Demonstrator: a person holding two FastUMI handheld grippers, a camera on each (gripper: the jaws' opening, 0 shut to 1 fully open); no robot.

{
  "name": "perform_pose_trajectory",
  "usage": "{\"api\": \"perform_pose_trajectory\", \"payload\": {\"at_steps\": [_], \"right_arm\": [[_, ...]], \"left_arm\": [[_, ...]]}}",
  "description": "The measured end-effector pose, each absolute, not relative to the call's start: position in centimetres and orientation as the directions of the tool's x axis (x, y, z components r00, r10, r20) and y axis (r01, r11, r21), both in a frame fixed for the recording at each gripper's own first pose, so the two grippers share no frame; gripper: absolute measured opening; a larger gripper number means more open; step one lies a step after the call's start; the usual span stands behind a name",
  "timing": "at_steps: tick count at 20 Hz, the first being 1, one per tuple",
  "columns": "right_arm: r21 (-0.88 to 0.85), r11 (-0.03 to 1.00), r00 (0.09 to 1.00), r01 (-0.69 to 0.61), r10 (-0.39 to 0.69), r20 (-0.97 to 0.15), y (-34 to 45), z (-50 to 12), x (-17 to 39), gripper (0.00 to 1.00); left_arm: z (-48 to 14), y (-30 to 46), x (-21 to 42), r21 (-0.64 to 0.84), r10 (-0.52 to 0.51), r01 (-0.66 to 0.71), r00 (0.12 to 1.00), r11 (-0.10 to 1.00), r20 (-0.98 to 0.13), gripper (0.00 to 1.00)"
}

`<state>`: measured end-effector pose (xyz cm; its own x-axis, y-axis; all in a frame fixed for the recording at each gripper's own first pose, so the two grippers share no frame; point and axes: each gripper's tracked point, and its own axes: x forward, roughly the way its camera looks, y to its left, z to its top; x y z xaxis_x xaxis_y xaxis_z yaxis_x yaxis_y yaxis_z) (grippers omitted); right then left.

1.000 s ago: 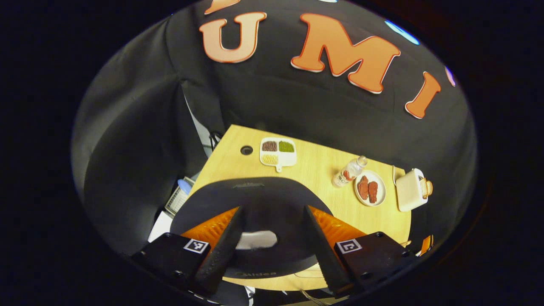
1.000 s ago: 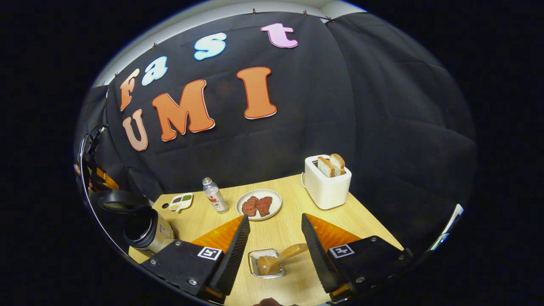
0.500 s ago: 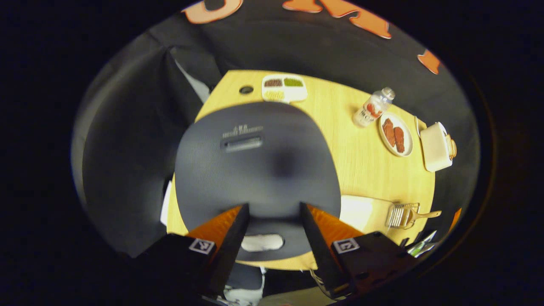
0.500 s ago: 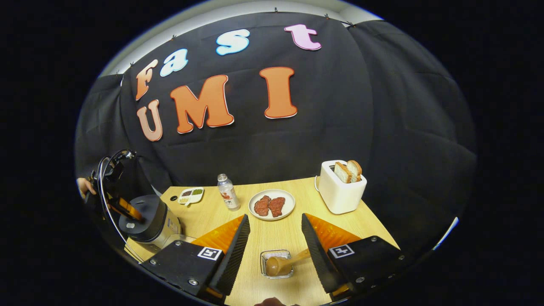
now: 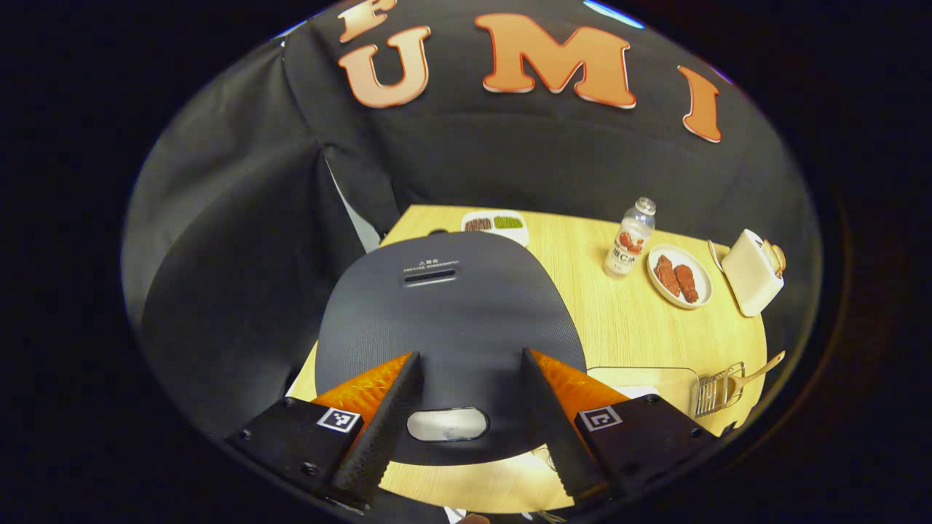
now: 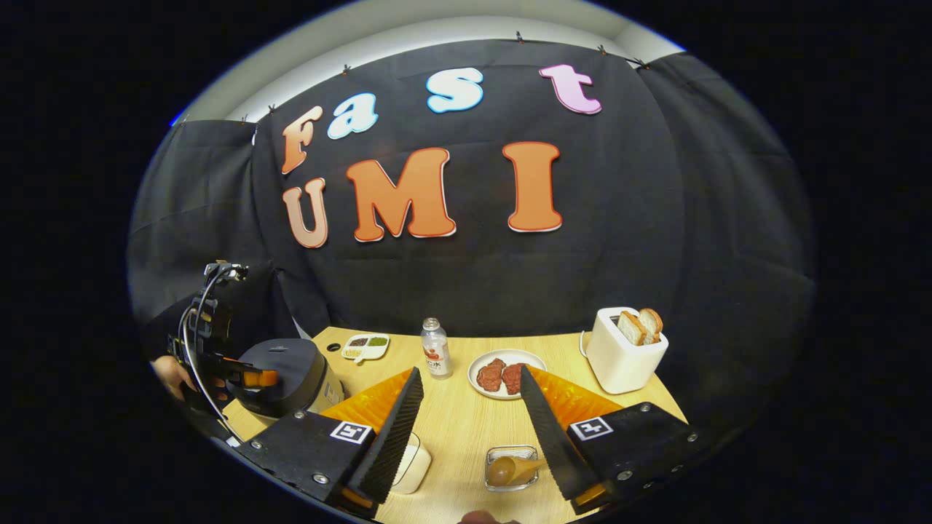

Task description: Close the left gripper, press the button to open the rice cooker; take a wooden spoon from the chopstick holder with the right hand, scoop a spoonful of rice and pour it into the rice cooker, then put the wooden spoon back into the chopstick holder.

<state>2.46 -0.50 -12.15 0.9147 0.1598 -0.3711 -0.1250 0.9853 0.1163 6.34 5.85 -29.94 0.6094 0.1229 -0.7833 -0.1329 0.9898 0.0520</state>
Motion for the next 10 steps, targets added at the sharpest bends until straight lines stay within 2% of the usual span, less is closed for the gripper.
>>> {"api": "perform_pose_trajectory", "payload": {"at_steps": [4,5,6,8,9,10], "right_arm": [[0.087,0.987,0.946,-0.138,0.157,-0.283,1.4,-8.7,3.6,0.84],[0.08,0.986,0.954,-0.143,0.159,-0.255,2.0,-7.6,3.8,0.84],[0.075,0.986,0.96,-0.152,0.165,-0.227,2.5,-6.7,3.7,0.84],[0.069,0.982,0.97,-0.177,0.186,-0.158,3.9,-4.4,3.7,0.84],[0.063,0.981,0.973,-0.185,0.192,-0.129,4.4,-3.3,3.5,0.89],[0.056,0.979,0.975,-0.195,0.199,-0.102,4.8,-2.6,3.3,0.84]], "left_arm": [[-22.6,4.7,6.5,0.053,0.132,-0.124,0.802,0.991,-0.583,0.9],[-20.5,4.4,6.0,0.044,0.132,-0.128,0.837,0.991,-0.531,0.93],[-18.3,4.1,5.6,0.016,0.126,-0.135,0.868,0.991,-0.48,0.96],[-14.1,2.8,4.8,-0.062,0.09,-0.124,0.916,0.99,-0.391,0.93],[-12.3,2.9,4.7,-0.08,0.085,-0.12,0.933,0.99,-0.349,0.96],[-10.6,2.9,4.4,-0.083,0.083,-0.113,0.949,0.99,-0.303,0.95]]}}
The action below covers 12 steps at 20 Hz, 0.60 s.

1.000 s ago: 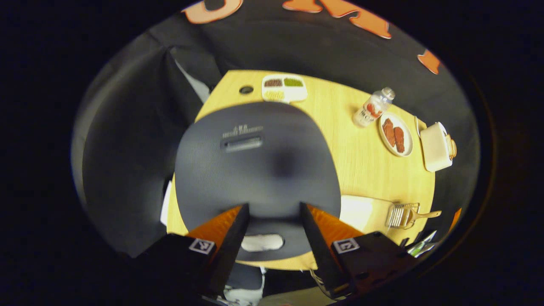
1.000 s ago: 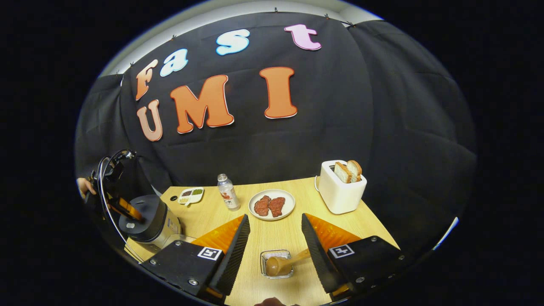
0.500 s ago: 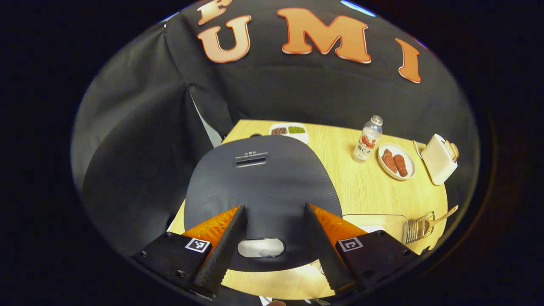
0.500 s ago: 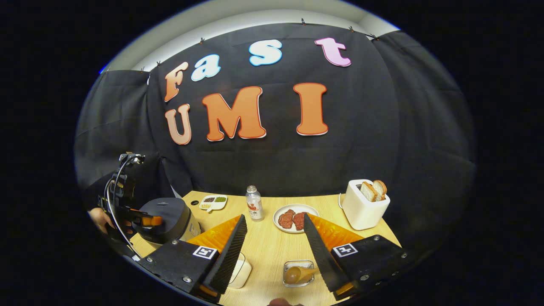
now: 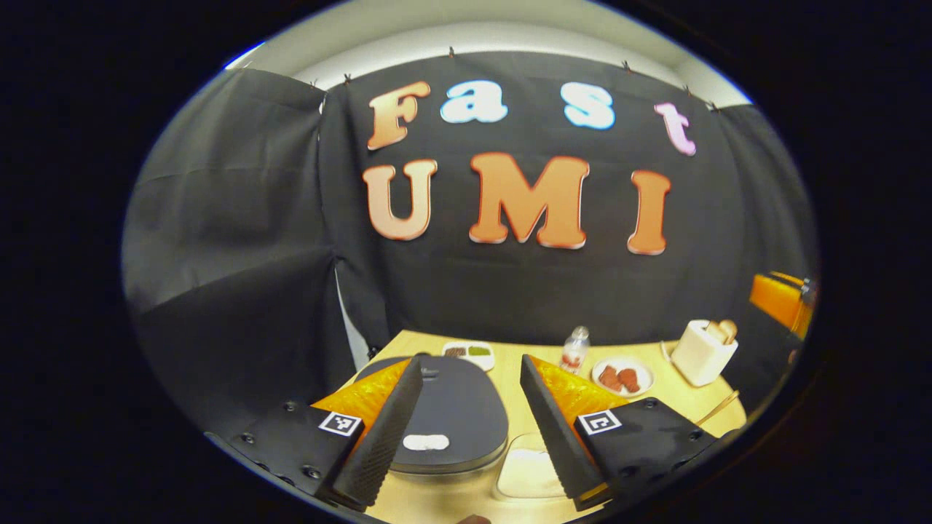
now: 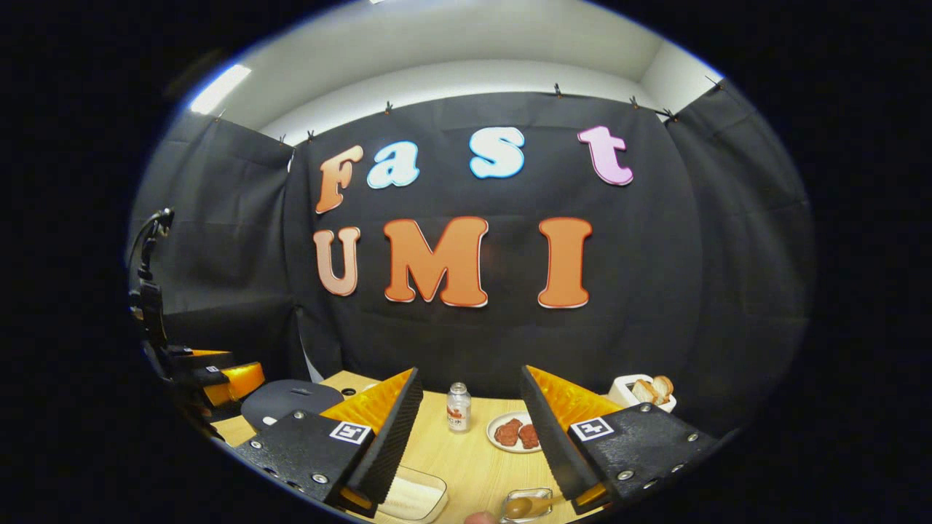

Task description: Close the left gripper, press the button to open the rice cooker; take a wooden spoon from the chopstick holder with the right hand, scoop a spoonful of rice and pour it into the rice cooker, then put the wooden spoon back into the chopstick holder.

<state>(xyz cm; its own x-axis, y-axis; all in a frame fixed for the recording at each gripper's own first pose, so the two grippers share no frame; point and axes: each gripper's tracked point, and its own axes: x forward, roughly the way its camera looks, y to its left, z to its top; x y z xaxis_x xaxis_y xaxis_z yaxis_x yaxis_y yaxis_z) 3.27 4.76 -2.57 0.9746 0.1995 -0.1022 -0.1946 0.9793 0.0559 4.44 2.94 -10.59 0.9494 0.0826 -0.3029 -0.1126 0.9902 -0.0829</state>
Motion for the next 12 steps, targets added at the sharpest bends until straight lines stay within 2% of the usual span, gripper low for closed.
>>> {"api": "perform_pose_trajectory", "payload": {"at_steps": [2,3,4,6,7,12], "right_arm": [[0.046,0.979,0.978,-0.196,0.199,-0.062,5.1,-1.1,2.9,0.84],[0.049,0.98,0.98,-0.191,0.194,-0.052,5.2,-0.7,2.8,0.89],[0.052,0.981,0.981,-0.187,0.189,-0.042,5.3,-0.3,2.1,0.84],[0.06,0.981,0.982,-0.186,0.187,-0.014,5.2,0.8,1.9,0.84],[0.059,0.981,0.983,-0.183,0.183,0.003,5.1,1.3,1.8,0.89],[0.024,0.984,0.984,-0.175,0.173,0.049,3.9,2.6,0.6,0.89]], "left_arm": [[-7.6,3.2,3.9,-0.066,0.089,-0.107,0.97,0.992,-0.225,0.89],[-5.8,3.7,3.0,-0.056,0.092,-0.104,0.978,0.993,-0.189,0.91],[-4.3,3.6,2.5,-0.051,0.089,-0.098,0.983,0.994,-0.162,0.93],[-2.3,3.1,1.9,-0.039,0.074,-0.078,0.992,0.996,-0.1,0.96],[-1.6,2.7,1.8,-0.031,0.064,-0.066,0.996,0.997,-0.066,0.96],[-0.9,0.3,0.9,0.02,0.001,-0.002,1.0,1.0,0.013,0.95]]}}
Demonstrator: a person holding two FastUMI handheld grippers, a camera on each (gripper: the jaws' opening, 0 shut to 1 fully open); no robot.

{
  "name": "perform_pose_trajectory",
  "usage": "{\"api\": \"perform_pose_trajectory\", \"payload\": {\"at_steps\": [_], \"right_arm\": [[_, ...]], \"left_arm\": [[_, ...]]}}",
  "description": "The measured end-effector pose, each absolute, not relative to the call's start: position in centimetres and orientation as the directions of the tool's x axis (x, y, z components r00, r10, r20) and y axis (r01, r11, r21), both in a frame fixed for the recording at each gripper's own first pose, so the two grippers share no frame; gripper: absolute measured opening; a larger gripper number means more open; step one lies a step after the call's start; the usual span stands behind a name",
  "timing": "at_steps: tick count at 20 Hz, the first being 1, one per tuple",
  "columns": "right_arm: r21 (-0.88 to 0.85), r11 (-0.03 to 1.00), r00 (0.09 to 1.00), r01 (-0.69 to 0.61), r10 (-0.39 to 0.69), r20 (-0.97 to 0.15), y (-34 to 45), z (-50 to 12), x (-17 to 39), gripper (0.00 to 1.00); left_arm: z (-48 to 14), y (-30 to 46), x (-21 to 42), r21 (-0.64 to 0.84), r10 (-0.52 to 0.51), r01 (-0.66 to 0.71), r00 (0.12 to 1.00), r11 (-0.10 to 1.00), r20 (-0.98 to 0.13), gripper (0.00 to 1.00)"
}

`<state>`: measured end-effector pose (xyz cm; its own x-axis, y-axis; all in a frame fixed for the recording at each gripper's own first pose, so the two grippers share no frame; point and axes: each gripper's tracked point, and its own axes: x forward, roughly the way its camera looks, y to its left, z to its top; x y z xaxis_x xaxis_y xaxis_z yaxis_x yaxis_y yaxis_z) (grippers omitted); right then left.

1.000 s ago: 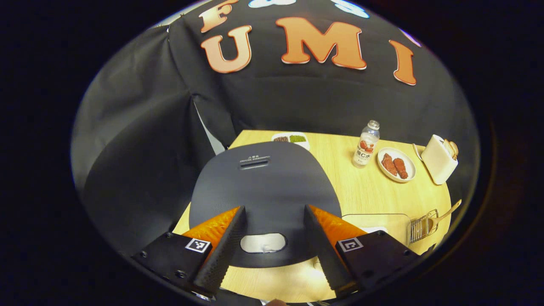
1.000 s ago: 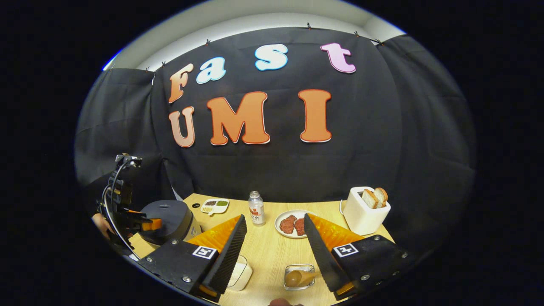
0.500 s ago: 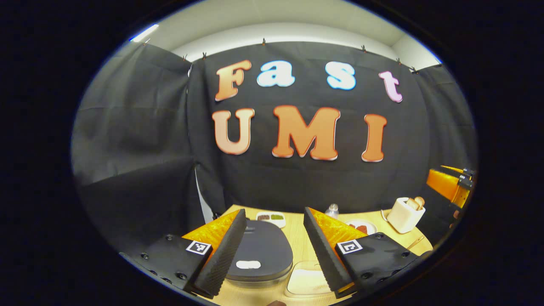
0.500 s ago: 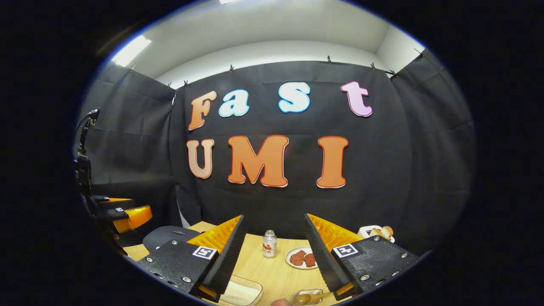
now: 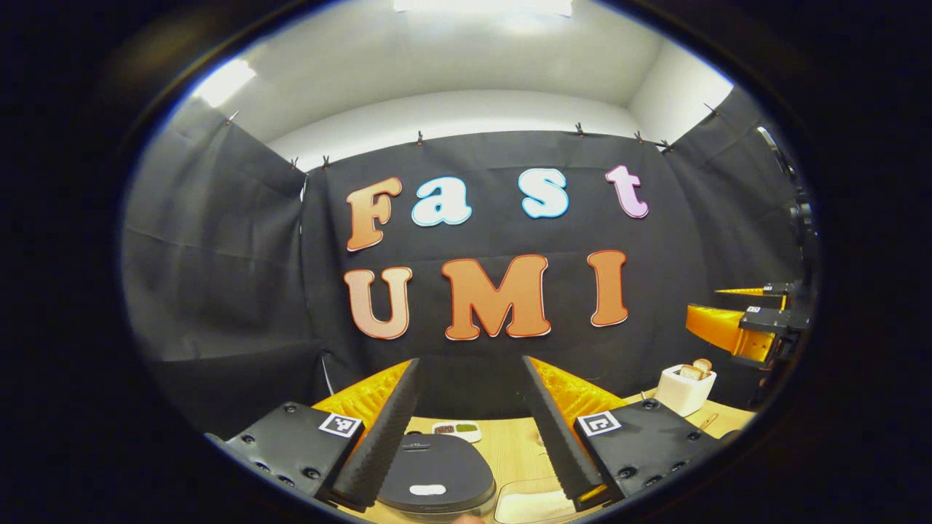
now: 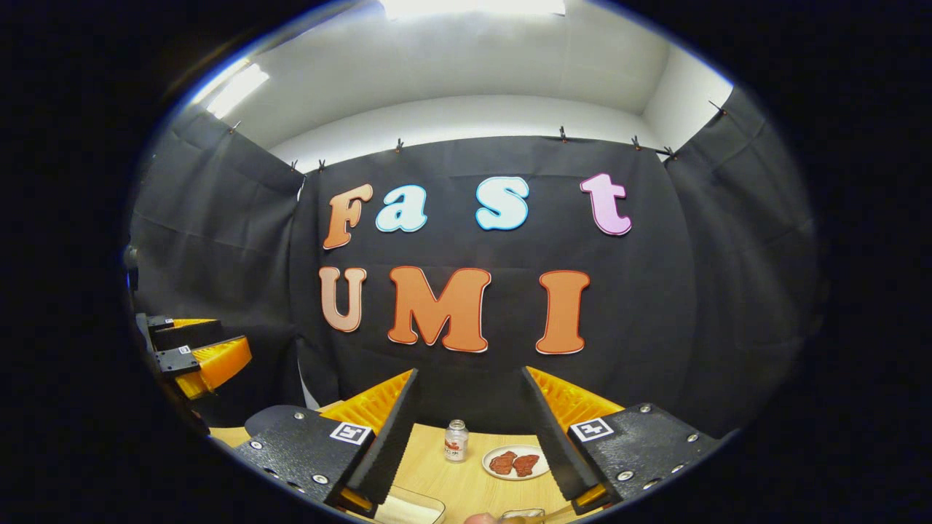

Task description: Close the left gripper, press the button to open the rice cooker; take a wooden spoon from the chopstick holder with the right hand, scoop a spoonful of rice and pour it into the rice cooker, then put the wooden spoon back into the chopstick holder.

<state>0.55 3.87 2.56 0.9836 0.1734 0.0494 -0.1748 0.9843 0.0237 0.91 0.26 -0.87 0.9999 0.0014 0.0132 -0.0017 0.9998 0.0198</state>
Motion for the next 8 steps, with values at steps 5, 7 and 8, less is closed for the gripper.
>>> {"api": "perform_pose_trajectory", "payload": {"at_steps": [5,7,8], "right_arm": [[0.037,0.985,0.983,-0.171,0.168,0.074,3.4,3.6,0.6,0.84],[0.053,0.984,0.984,-0.168,0.163,0.077,3.1,3.6,0.7,0.89],[0.057,0.985,0.984,-0.163,0.158,0.082,3.0,3.7,0.8,0.89]], "left_arm": [[0.5,-1.1,0.9,0.014,-0.036,0.036,0.999,0.999,0.033,0.89],[0.8,-0.7,1.1,-0.003,-0.023,0.024,0.999,1.0,0.028,0.89],[0.8,-0.6,1.1,-0.011,-0.019,0.019,0.999,1.0,0.026,0.89]]}}
